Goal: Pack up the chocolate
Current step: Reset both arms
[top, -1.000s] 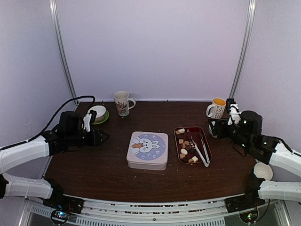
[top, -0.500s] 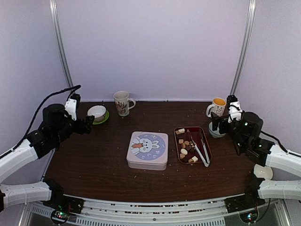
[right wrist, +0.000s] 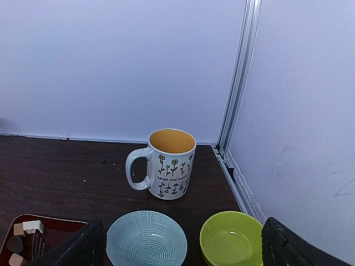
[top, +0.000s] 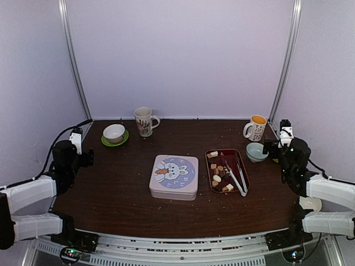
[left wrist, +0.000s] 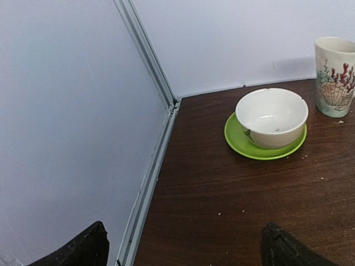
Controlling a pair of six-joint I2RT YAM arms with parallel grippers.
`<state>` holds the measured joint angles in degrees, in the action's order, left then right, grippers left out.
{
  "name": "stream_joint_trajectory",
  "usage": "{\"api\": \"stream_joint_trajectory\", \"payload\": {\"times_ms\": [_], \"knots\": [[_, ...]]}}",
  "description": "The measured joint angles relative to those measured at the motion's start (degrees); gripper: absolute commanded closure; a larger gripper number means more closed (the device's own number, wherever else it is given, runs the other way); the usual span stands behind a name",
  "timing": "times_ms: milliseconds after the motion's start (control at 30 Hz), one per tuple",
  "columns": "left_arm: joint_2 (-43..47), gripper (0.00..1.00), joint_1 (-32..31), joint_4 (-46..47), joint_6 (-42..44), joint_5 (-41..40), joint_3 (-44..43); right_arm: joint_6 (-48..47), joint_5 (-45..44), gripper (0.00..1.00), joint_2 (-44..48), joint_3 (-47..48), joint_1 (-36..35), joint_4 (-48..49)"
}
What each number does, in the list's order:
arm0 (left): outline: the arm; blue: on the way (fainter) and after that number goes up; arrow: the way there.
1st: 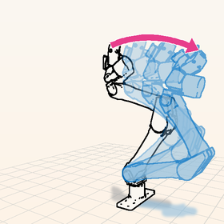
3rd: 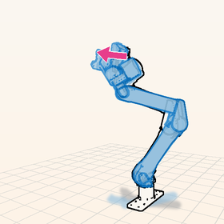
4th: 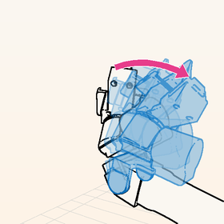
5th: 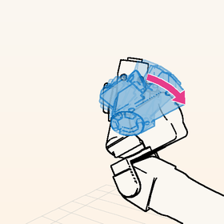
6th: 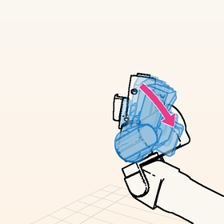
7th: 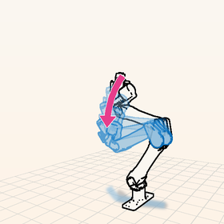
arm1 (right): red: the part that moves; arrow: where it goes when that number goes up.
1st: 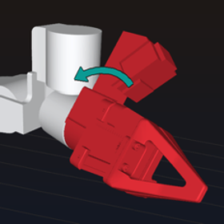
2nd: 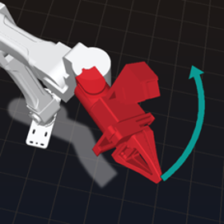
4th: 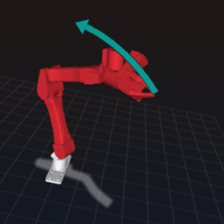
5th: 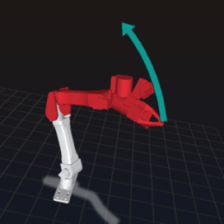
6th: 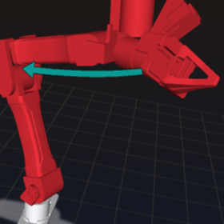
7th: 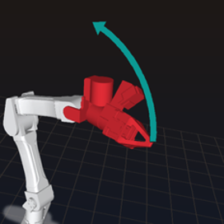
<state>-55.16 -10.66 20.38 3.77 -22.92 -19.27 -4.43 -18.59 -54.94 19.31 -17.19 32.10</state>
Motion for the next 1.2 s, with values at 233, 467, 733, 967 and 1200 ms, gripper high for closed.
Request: {"api": "stream_joint_trajectory", "payload": {"times_ms": [233,467,733,967,1200], "knots": [[-9.42,0.02,4.79,9.11,-1.68,2.54,1.18,0.07,5.75,0.02,-13.09,-1.7,6.49,11.5],[-12.13,0.02,5.99,14.47,-1.95,4.09,1.14,4.17,12.13,0.0,-22.8,-4.11,14.86,22.21],[-17.75,0.02,6.38,23.3,-0.63,4.85,1.03,4.26,13.99,0.0,-23.02,-4.72,13.22,27.52],[-24.79,0.02,7.61,36.0,0.2,6.34,3.3,4.15,13.25,0.0,-23.02,-5.03,11.91,28.85],[-26.34,0.02,9.92,36.89,-0.35,8.92,2.82,4.15,13.18,0.0,-23.02,-5.03,11.91,29.18]]}}
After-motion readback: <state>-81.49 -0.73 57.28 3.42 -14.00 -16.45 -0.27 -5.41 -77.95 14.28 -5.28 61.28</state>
